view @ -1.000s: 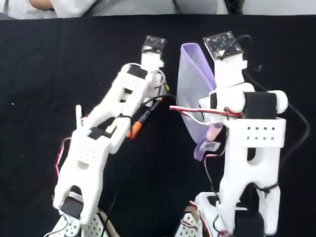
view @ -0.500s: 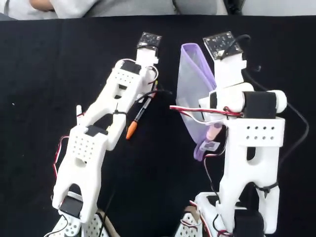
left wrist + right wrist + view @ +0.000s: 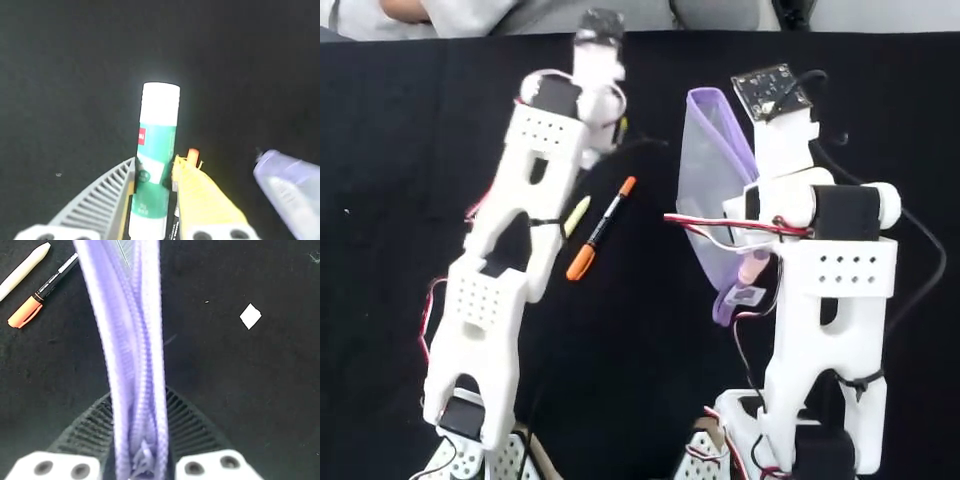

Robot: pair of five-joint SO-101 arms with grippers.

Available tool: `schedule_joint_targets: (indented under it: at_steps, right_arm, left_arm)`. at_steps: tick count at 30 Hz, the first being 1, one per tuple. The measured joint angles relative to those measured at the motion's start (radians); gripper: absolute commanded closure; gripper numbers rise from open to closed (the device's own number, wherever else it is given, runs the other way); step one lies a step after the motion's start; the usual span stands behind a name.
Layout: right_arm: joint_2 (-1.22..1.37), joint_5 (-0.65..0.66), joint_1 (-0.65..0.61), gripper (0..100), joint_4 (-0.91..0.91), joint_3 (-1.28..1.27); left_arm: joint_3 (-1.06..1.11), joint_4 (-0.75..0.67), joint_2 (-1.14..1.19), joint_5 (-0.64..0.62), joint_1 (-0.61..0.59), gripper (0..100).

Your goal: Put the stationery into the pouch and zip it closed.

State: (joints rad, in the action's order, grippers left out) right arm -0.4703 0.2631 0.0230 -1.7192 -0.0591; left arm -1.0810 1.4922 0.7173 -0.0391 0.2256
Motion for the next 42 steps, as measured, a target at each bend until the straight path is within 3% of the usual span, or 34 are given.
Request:
schedule_joint_targets:
  at_steps: [7, 12, 20, 32, 42]
  right_arm:
    - [-0.002, 0.0, 0.0, 98.8, 0.003, -0.014]
    - [-0.002, 0.0, -0.012, 98.8, 0.005, -0.014]
    - [-0.002, 0.0, -0.086, 98.8, 0.002, -0.015]
    - [-0.002, 0.0, -0.094, 98.8, 0.002, -0.015]
    - [-0.002, 0.0, -0.094, 98.8, 0.002, -0.015]
  left_arm:
    - [-0.359, 0.21, -0.031, -0.181, -0.048, 97]
    - [-0.526, 0.261, -0.072, -0.21, -0.04, 97]
    - [-0.535, 0.261, -0.158, -0.216, 0.069, 97]
    - [-0.545, 0.262, -0.388, -0.216, 0.276, 97]
    - [-0.548, 0.267, -0.448, -0.213, 0.256, 97]
